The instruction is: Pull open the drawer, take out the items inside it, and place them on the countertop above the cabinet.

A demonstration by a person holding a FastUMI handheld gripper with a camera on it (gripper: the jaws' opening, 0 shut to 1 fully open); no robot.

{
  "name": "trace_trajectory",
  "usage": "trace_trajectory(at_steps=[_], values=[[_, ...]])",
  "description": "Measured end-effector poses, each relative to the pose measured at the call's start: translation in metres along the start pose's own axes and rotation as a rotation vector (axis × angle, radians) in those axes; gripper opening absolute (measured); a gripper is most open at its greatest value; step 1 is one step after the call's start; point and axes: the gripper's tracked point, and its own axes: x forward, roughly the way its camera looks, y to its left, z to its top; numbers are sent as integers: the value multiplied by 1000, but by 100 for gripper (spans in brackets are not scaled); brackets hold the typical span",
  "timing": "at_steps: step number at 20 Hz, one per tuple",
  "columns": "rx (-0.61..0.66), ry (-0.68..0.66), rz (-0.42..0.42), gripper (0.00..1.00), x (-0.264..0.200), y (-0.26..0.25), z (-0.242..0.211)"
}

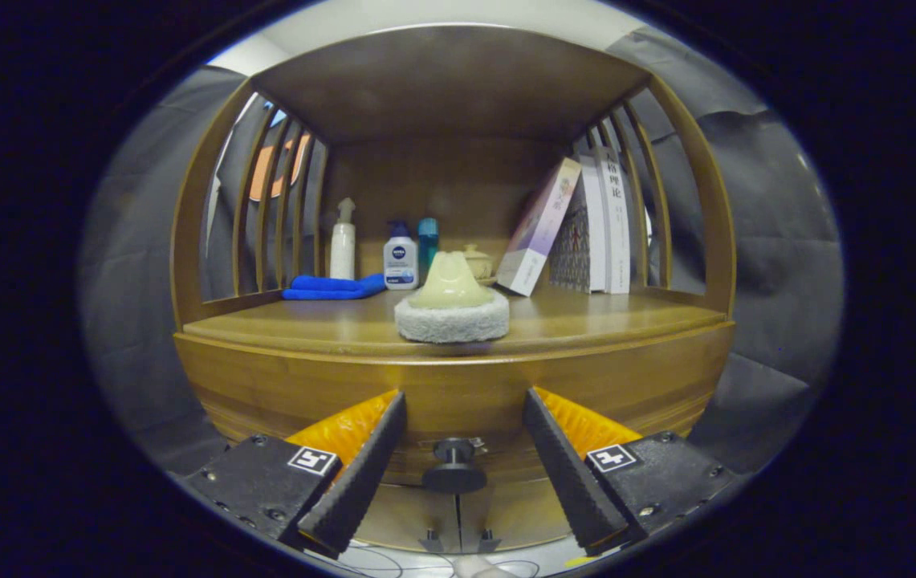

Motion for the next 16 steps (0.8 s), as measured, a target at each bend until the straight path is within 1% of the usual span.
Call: trace_trajectory(at_steps=[2,5,7,8,10,12,15,16], values=[[-21,-8,-2,98,0,-2,-1],[-6,12,8,98,-4,-2,2],[17,-38,4,98,-14,-9,23],[10,-64,-3,98,-20,-13,35],[-34,-78,-1,99,-47,-21,51],[-47,-100,12,99,-82,-22,71],[26,-166,29,99,-142,-32,102],[31,-183,35,98,-160,-35,110]])
